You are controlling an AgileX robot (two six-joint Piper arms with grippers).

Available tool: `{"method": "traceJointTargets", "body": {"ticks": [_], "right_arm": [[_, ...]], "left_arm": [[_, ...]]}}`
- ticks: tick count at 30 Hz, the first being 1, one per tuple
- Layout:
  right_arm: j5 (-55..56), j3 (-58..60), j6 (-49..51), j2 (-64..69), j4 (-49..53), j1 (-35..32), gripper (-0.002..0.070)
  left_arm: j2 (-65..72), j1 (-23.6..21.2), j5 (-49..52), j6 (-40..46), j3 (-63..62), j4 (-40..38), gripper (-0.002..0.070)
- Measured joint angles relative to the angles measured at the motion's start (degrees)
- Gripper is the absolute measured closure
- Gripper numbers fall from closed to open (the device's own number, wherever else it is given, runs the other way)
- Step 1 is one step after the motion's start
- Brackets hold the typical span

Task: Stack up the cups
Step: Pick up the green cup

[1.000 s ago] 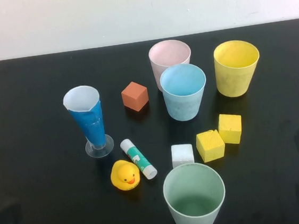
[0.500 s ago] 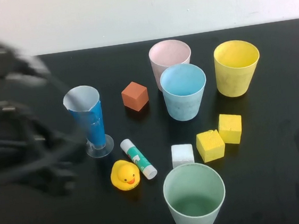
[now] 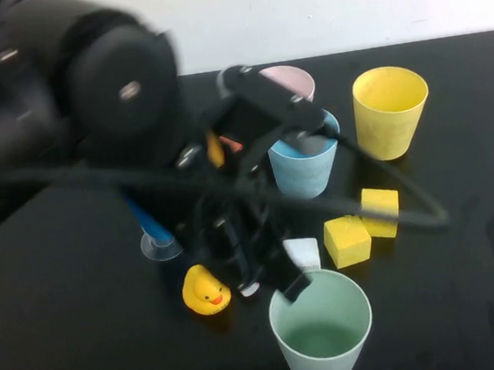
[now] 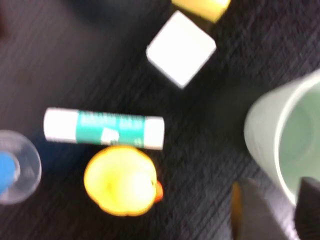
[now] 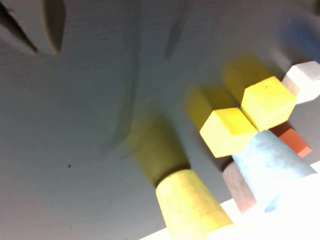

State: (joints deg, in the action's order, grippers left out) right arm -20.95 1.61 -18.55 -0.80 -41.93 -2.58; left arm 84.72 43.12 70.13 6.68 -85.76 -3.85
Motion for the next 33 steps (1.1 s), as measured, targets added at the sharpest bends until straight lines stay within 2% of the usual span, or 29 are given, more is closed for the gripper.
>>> {"method": "traceJointTargets", "body": {"ticks": [3,6,9,15,17,18,21,23,26,33], "right_arm": [[0.0,0.0,-0.3,0.0,0.0,0.0,0.0679],[0.0,0.0,-0.6,0.0,0.0,0.0,0.0679],[0.0,0.0,-1.2,0.0,0.0,0.0,0.0679],[0.0,0.0,-1.5,0.0,0.0,0.0,0.0679],[0.0,0.0,-1.5,0.0,0.0,0.0,0.0679],[0.0,0.0,-1.5,0.0,0.0,0.0,0.0679],[0.0,0.0,-1.7,0.0,0.0,0.0,0.0679],[0.0,0.0,-1.9,0.0,0.0,0.0,0.0679],[0.0,0.0,-2.0,0.0,0.0,0.0,0.0679],[0.0,0.0,-2.0,0.0,0.0,0.0,0.0679]], "left_arm": [[3.6,0.0,0.5,-0.6,-3.4,0.0,0.0374],[6.3,0.0,0.5,-0.9,-5.2,-0.3,0.0302],[8.7,0.0,0.5,-0.9,-5.7,-1.0,0.0279],[13.6,0.0,0.5,-0.9,-5.7,-1.1,0.0280],[14.4,0.0,0.5,-0.8,-5.7,-1.1,0.0319],[14.6,0.0,0.5,-0.6,-5.7,-1.1,0.0363],[14.7,0.0,0.5,1.1,-5.7,-1.2,0.0553],[14.7,0.0,0.5,2.1,-5.7,-1.8,0.0614],[14.2,0.1,0.6,2.4,-5.8,-2.5,0.0650],[9.6,0.1,0.8,-0.1,-13.6,-0.1,0.0657]]}}
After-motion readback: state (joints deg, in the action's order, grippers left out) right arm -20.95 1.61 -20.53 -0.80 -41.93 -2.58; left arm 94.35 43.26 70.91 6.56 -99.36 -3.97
